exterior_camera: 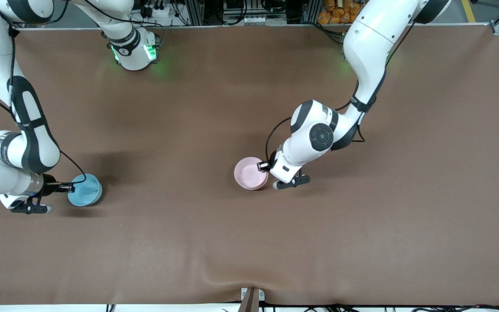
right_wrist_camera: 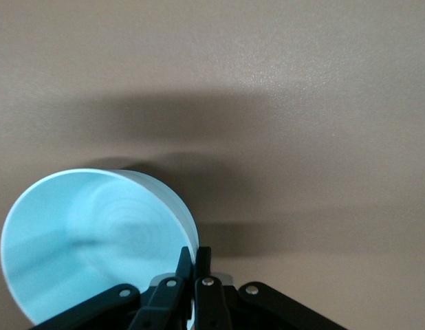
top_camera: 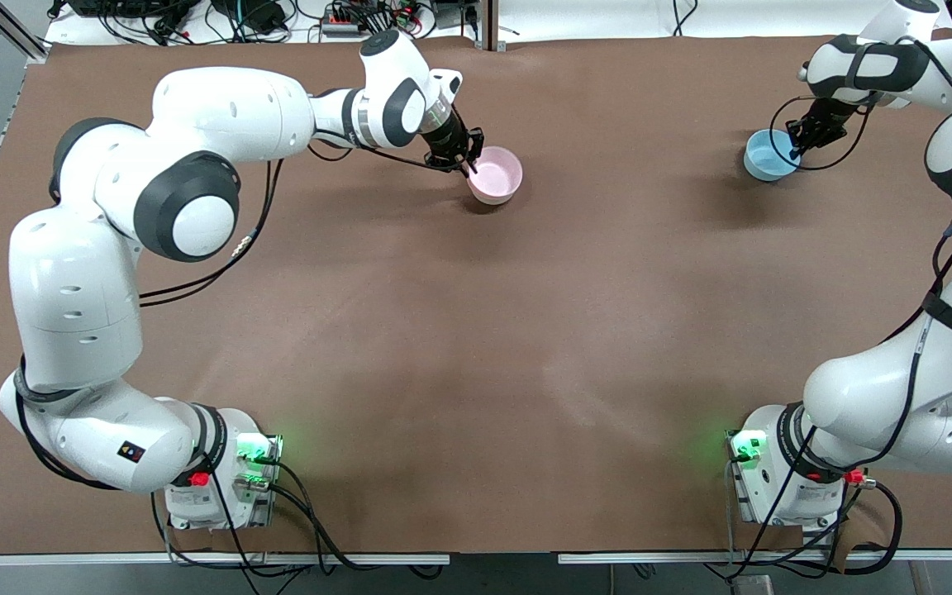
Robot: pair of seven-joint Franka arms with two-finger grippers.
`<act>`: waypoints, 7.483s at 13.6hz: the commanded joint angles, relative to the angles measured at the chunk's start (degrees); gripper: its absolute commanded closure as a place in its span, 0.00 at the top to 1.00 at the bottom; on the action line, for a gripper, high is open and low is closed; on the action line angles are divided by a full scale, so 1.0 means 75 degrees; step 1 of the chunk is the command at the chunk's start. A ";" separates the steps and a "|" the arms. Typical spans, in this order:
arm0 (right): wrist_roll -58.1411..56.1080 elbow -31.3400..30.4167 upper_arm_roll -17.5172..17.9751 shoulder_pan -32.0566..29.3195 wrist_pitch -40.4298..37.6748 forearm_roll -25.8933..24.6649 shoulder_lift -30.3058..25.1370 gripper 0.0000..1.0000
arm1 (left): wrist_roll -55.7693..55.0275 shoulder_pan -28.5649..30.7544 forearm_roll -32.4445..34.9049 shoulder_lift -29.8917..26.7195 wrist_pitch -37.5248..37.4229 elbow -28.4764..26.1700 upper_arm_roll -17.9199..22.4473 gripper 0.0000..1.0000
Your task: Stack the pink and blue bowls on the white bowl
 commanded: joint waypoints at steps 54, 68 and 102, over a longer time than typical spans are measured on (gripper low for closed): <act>0.8790 0.0109 0.0298 0.6302 0.2166 0.2656 -0.0747 1.00 | 0.4033 0.3501 0.2648 -0.5513 -0.7437 0.1047 0.0575 1.00; 0.2966 -0.1143 0.0287 0.2492 -0.1536 0.1755 -0.3804 1.00 | 0.4162 0.3559 0.2789 -0.5513 -0.7577 0.1082 0.0645 1.00; 0.1524 0.1457 -0.0253 0.1952 -0.5967 0.0359 -0.4533 1.00 | 0.4326 0.3782 0.2812 -0.5560 -0.7577 0.1094 0.0680 1.00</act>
